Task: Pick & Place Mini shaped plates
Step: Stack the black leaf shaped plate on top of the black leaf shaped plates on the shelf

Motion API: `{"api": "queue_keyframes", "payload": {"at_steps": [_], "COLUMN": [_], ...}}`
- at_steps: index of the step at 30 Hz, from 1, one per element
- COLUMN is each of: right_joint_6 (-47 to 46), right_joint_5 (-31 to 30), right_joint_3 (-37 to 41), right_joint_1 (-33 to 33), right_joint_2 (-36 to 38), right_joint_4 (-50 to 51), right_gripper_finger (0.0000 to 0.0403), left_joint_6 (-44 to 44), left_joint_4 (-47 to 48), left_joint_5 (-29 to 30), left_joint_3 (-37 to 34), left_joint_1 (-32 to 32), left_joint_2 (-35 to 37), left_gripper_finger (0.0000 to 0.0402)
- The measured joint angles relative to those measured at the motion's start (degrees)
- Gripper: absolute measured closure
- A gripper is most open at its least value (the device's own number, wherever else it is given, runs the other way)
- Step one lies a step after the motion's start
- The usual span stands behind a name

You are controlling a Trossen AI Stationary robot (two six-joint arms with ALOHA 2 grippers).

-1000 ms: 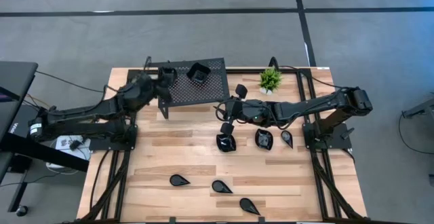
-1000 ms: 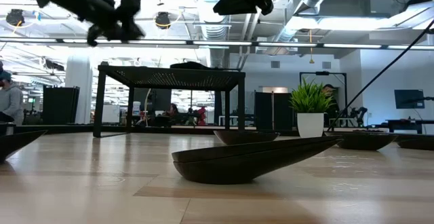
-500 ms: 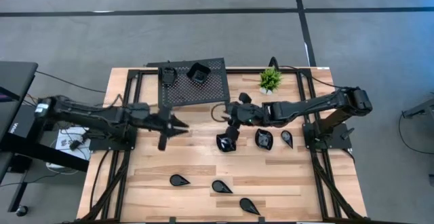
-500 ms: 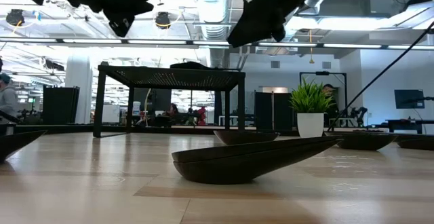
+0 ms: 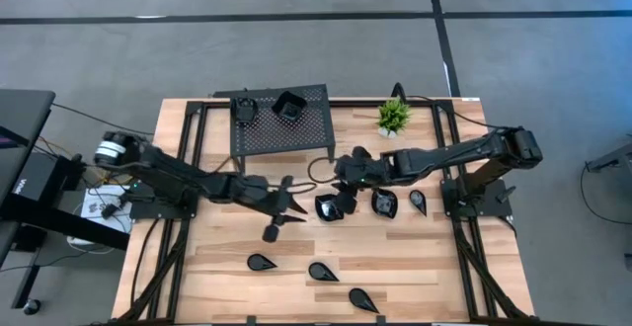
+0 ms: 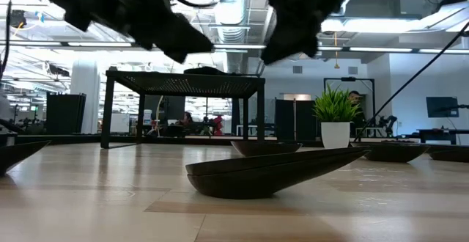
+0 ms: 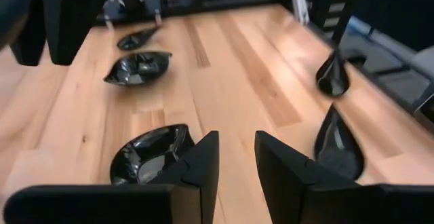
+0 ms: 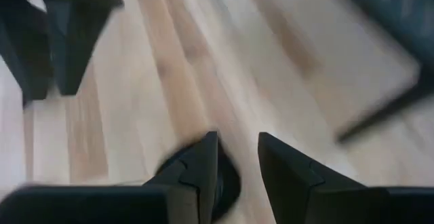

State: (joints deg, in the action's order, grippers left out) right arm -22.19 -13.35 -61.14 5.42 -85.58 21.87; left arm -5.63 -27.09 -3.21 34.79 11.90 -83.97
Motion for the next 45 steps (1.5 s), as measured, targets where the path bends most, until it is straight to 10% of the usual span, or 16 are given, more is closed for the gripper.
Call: {"api": "queue_keyframes", "payload": {"at_steps": [21, 45], "right_joint_6": [-12.5, -8.7], "right_joint_5": [-1.4, 4.5], "right_joint_3": [9.6, 2.0], "right_joint_1": [-3.0, -2.8], "right_joint_2": [-10.5, -19.9], "right_joint_4": [-3.1, -5.0], "right_gripper_finger": [0.0301, 0.0301], "left_joint_6": [-9.2, -10.6], "left_joint_4": [-1.1, -0.7], "left_joint_5": [0.1, 0.6], "left_joint_3": [12.1, 8.8], "left_joint_1": [-1.4, -1.8], "left_joint_2": [-23.4, -24.0], "left_gripper_finger": [0.0305, 0.0305]}}
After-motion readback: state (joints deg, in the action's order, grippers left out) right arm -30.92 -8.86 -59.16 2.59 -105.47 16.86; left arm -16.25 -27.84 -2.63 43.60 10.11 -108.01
